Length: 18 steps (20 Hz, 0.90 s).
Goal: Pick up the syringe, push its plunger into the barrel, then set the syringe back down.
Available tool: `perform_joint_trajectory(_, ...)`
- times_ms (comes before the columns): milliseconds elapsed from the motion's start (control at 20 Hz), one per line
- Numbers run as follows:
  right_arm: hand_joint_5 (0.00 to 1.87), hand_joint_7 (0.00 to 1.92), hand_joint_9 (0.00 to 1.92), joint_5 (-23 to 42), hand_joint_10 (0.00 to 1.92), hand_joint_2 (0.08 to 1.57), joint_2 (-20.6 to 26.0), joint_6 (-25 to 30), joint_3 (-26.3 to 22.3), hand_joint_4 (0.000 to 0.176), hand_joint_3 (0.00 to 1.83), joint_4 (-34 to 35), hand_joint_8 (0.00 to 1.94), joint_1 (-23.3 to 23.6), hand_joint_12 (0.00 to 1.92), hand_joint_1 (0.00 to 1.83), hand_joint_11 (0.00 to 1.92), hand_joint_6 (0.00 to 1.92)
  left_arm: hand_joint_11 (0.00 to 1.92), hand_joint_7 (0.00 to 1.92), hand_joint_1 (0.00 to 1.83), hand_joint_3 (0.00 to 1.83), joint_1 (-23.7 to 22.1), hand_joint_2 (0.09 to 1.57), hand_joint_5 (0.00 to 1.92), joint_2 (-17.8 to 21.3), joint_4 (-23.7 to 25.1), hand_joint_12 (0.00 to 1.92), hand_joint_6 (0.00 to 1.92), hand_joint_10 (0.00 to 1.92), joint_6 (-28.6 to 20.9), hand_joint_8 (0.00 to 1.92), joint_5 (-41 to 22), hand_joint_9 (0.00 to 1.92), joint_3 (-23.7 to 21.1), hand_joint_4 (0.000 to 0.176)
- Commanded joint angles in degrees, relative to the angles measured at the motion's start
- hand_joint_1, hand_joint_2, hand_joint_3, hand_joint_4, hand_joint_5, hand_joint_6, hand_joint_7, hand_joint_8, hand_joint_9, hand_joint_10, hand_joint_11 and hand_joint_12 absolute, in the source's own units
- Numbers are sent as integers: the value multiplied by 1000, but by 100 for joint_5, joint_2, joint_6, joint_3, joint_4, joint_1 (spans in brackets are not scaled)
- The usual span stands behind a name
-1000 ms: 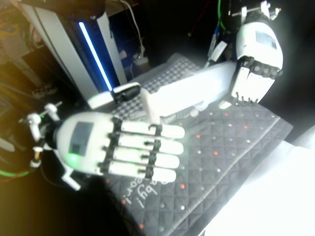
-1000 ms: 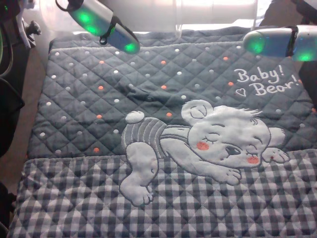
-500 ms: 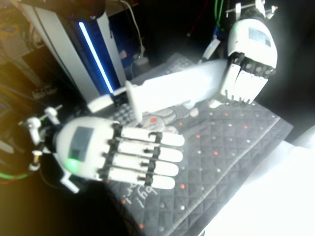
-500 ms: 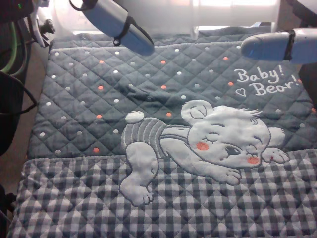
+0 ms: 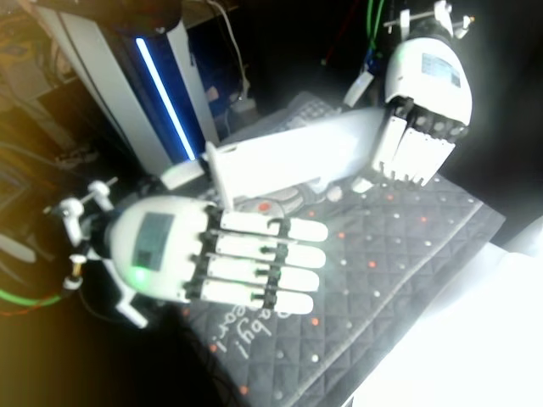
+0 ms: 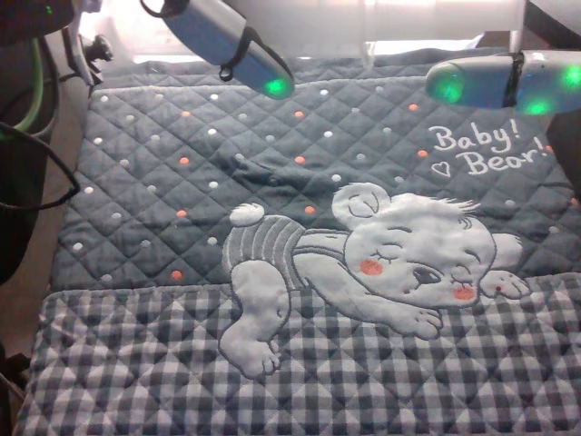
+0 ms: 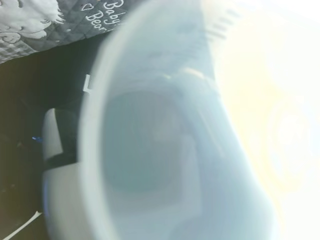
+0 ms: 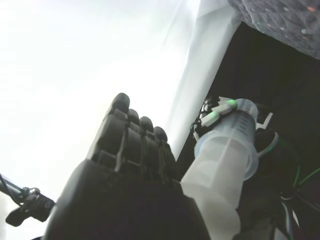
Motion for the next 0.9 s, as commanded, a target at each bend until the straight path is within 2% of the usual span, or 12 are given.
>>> perform_joint_trajectory(0,2,0,0,738,0,804,-4,25,10,0,12,79,0,154,65,8,168,1,1373,1069,1612,0,-121,1130,843,-57,-461,1921,1921,1921,-50,1921,-297,1213,-4,176)
perform_joint_trajectory(150,8,0,0,746,0,806,-48,24,11,0,9,87,0,202,53,0,144,2,1373,1001,1629,0,-61,1124,776,-89,-690,1921,1921,1921,-50,1921,-297,1168,9,176)
perform_joint_trajectory(350,0,0,0,746,0,799,-87,-29,20,1,3,84,0,263,38,1,110,0,1382,1029,1643,0,-23,1118,807,-167,-732,1921,1921,1921,-50,1921,-297,1176,68,176)
perform_joint_trajectory(450,0,0,0,743,0,808,-87,-267,-57,0,4,166,0,263,26,1,77,0,1367,1017,1622,0,28,1118,791,-172,-782,1921,1921,1921,-50,1921,-272,1169,107,176)
perform_joint_trajectory(500,0,0,0,739,0,792,-86,-548,-170,0,0,304,0,263,4,41,15,0,1350,1006,1608,0,55,1115,809,-183,-793,1921,1921,1921,-50,1921,-228,1162,155,176)
perform_joint_trajectory(650,0,0,0,736,0,782,-41,-565,-213,0,0,475,0,251,0,120,0,0,1382,1059,1664,0,102,1101,847,-192,-856,1921,1921,1921,-50,1921,-92,1230,259,176)
perform_joint_trajectory(850,0,0,0,586,0,813,15,-604,-73,0,7,841,0,109,8,139,19,0,1363,1061,1678,0,147,1098,911,-232,-943,1921,1921,1921,-50,1921,72,1195,420,176)
